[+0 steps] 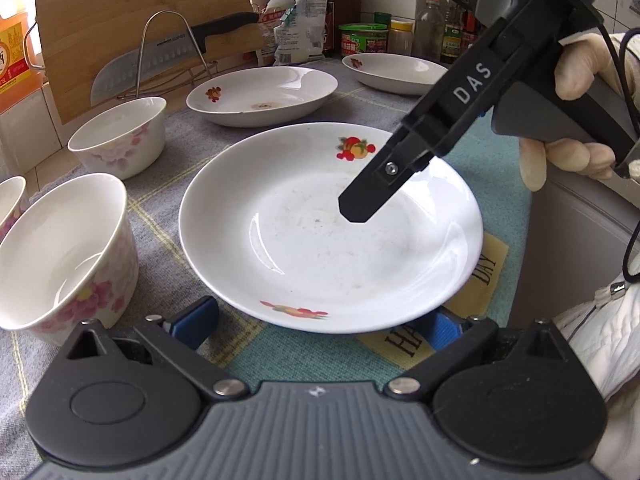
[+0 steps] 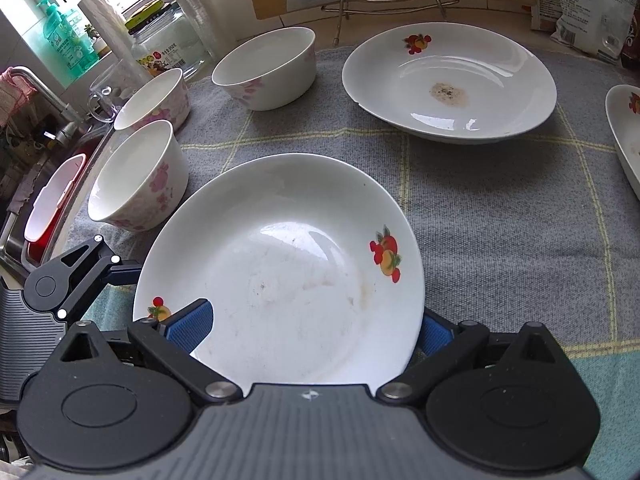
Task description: Organize plates and bowls
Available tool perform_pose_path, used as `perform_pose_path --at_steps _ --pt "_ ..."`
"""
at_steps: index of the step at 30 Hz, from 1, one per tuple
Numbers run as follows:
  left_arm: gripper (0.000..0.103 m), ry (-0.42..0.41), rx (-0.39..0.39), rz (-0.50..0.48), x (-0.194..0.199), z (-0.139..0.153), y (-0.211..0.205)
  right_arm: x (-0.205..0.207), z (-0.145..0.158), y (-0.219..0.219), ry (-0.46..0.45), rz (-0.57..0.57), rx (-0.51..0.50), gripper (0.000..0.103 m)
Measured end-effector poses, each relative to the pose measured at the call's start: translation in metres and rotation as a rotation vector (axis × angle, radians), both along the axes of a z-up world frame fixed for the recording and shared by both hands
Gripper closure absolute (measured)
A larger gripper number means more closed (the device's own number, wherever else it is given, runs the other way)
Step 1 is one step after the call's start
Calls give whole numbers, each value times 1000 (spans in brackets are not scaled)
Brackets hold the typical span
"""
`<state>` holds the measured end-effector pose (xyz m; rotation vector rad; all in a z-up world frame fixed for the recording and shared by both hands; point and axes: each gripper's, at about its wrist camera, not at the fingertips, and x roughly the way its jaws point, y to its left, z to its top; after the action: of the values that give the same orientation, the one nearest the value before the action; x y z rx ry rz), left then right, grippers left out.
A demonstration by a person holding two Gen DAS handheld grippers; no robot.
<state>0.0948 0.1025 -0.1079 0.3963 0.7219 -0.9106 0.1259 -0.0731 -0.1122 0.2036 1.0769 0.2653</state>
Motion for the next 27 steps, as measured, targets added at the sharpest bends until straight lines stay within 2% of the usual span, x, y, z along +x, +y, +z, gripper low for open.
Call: perform_pose_path --at_steps 3,9,27 --pt "0 -4 -5 -2 -1 0 1 7 1 -1 15 45 -6 0" --pt "0 -11 -12 -8 -1 -1 2 22 2 -11 41 89 44 0" --pt "0 -57 -14 -79 -3 0 3 56 3 -21 196 216 160 0"
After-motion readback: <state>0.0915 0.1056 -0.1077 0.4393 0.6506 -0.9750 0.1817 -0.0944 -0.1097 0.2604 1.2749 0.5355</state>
